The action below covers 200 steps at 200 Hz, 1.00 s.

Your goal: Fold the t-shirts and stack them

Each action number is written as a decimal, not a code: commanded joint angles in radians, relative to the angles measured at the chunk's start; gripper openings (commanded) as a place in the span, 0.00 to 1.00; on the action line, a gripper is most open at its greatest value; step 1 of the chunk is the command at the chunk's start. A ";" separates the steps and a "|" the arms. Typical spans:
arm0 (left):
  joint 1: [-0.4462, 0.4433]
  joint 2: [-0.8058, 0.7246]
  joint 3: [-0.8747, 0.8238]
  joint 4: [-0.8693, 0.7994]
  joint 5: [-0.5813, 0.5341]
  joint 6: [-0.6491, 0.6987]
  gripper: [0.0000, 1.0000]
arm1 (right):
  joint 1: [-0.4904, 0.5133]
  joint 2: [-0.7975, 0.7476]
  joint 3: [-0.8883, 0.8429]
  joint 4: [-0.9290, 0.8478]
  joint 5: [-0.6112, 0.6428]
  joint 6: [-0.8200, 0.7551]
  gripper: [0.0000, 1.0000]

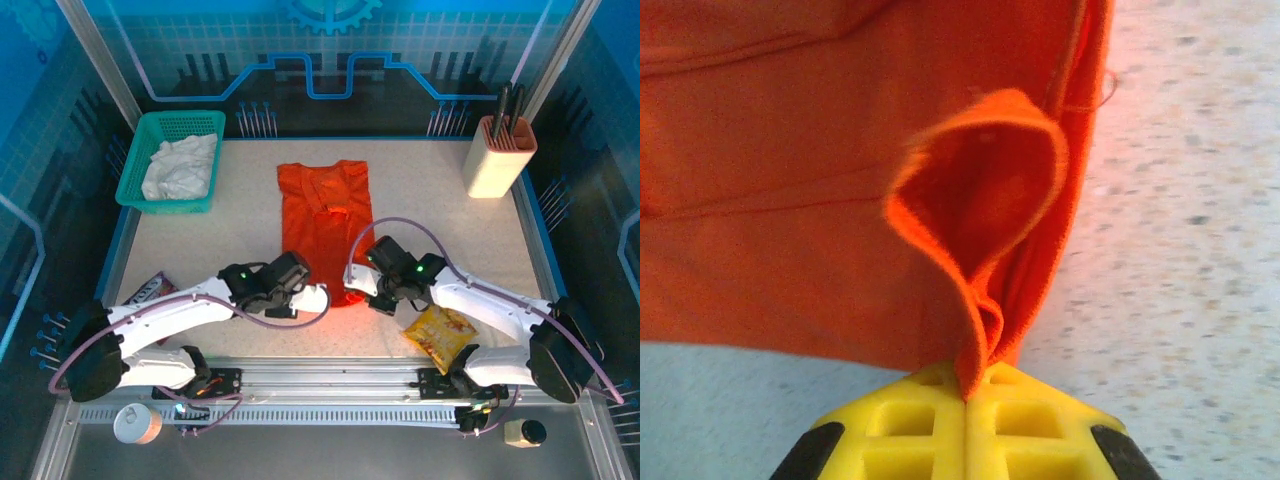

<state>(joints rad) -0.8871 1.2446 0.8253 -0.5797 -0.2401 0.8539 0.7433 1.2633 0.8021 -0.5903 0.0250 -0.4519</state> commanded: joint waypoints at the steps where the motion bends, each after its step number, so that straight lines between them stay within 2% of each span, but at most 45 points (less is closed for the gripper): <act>1: 0.055 -0.008 0.048 0.055 -0.001 0.047 0.00 | -0.043 0.012 0.071 0.023 0.031 -0.013 0.00; 57: 0.230 0.147 0.157 0.194 0.073 0.090 0.00 | -0.150 0.184 0.251 0.095 0.129 -0.070 0.00; 89: 0.314 0.242 0.210 0.269 0.101 0.131 0.00 | -0.202 0.286 0.316 0.161 0.134 -0.080 0.00; 118: 0.356 0.338 0.256 0.303 0.138 0.169 0.00 | -0.228 0.368 0.356 0.213 0.151 -0.076 0.00; 149: 0.387 0.434 0.315 0.306 0.123 0.168 0.00 | -0.246 0.442 0.370 0.281 0.166 -0.065 0.00; 200: 0.400 0.497 0.325 0.335 0.102 0.177 0.00 | -0.268 0.534 0.378 0.392 0.182 -0.056 0.00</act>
<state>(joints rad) -0.4980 1.7176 1.1229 -0.2775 -0.1490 1.0054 0.4961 1.7626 1.1503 -0.2901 0.1886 -0.5163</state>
